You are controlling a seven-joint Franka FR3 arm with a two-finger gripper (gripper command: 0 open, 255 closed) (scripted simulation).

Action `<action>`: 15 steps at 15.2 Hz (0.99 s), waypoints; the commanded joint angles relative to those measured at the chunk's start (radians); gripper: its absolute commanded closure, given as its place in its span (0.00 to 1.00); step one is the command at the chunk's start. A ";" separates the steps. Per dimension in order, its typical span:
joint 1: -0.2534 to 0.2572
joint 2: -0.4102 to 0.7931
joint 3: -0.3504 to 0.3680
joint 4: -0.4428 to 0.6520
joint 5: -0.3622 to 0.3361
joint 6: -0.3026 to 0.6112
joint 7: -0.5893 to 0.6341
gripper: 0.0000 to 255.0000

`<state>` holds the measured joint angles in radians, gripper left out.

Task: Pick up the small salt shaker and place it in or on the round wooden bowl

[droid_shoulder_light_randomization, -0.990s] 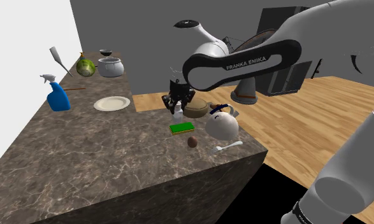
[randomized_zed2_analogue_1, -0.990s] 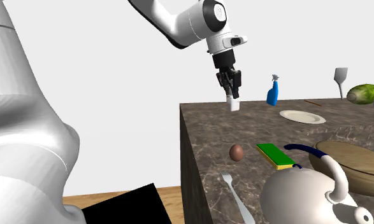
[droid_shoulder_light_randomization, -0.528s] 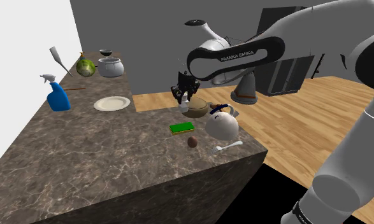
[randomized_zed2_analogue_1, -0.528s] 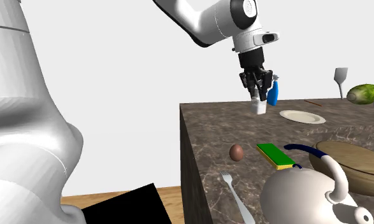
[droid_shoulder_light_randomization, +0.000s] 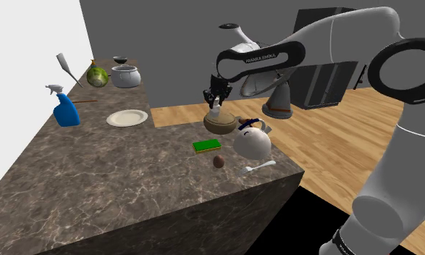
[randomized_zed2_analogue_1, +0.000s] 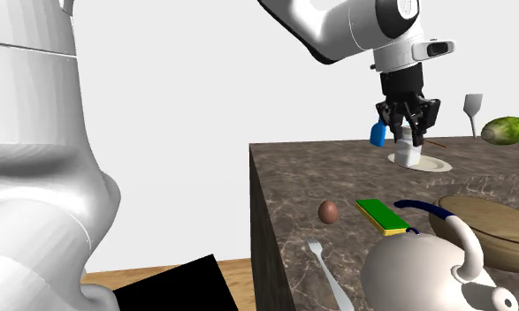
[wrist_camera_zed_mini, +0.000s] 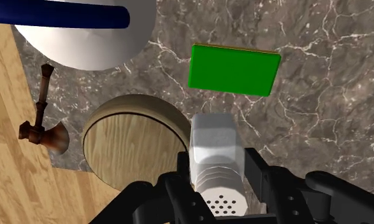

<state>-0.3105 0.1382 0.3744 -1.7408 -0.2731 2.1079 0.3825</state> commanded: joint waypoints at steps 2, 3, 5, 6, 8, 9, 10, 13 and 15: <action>-0.021 0.063 -0.020 0.091 -0.005 -0.021 -0.053 1.00; -0.028 0.087 -0.026 0.122 -0.007 -0.028 -0.070 1.00; -0.041 0.136 -0.038 0.192 -0.010 -0.044 -0.105 1.00; -0.047 0.163 -0.044 0.229 -0.012 -0.053 -0.122 1.00; -0.058 0.219 -0.055 0.312 -0.015 -0.075 -0.156 1.00; -0.062 0.249 -0.061 0.357 -0.017 -0.088 -0.173 1.00; -0.066 0.282 -0.066 0.406 -0.019 -0.103 -0.191 1.00; -0.073 0.363 -0.078 0.519 -0.024 -0.131 -0.229 1.00; -0.076 0.360 -0.079 0.488 -0.025 -0.103 -0.224 1.00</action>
<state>-0.3865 0.4932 0.2962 -1.2498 -0.2967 1.9965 0.1578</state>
